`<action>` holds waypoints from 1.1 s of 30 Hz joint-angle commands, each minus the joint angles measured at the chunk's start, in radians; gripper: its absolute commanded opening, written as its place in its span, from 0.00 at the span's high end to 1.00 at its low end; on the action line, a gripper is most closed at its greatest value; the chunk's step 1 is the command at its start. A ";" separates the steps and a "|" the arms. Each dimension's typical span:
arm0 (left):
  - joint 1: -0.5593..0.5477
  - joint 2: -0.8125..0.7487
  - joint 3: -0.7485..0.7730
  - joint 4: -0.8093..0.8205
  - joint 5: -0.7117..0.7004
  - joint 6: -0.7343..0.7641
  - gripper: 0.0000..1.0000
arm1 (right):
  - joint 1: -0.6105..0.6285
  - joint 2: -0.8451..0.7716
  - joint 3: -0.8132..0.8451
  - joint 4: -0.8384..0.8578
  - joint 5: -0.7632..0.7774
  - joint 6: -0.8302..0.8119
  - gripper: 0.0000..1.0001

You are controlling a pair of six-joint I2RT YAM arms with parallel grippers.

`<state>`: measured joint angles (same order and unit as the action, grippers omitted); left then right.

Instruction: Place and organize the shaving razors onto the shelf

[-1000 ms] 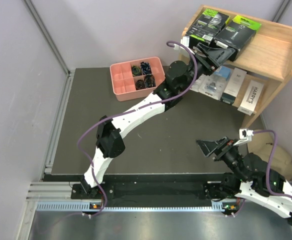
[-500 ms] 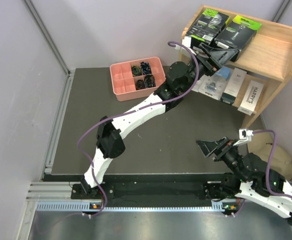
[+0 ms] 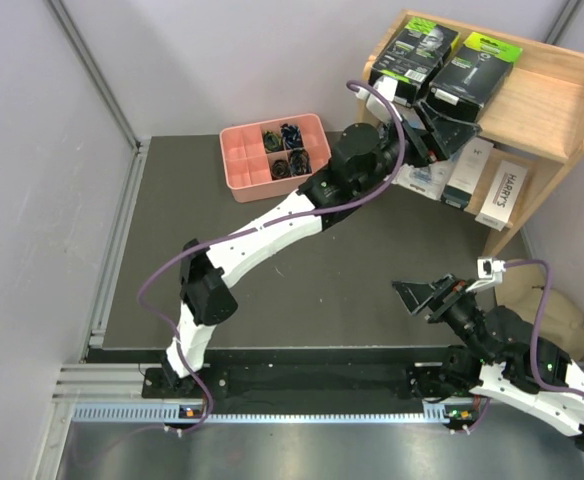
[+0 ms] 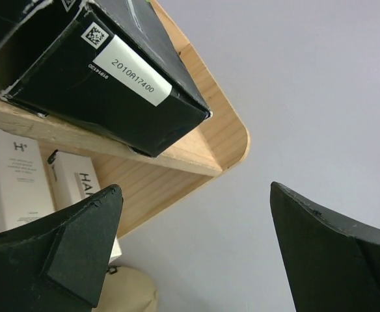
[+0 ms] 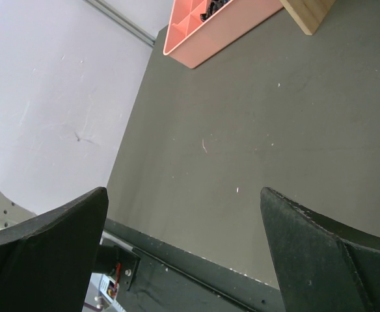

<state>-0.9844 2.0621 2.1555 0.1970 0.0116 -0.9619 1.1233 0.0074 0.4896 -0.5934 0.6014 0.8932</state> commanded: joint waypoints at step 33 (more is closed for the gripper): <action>0.478 -0.847 -1.214 -0.573 0.260 0.347 0.01 | -0.011 0.540 0.155 0.104 -0.156 -0.079 0.01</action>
<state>-0.5610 1.2751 0.9691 -0.3809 0.2020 -0.6010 1.1229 0.4240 0.5900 -0.5903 0.5289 0.8627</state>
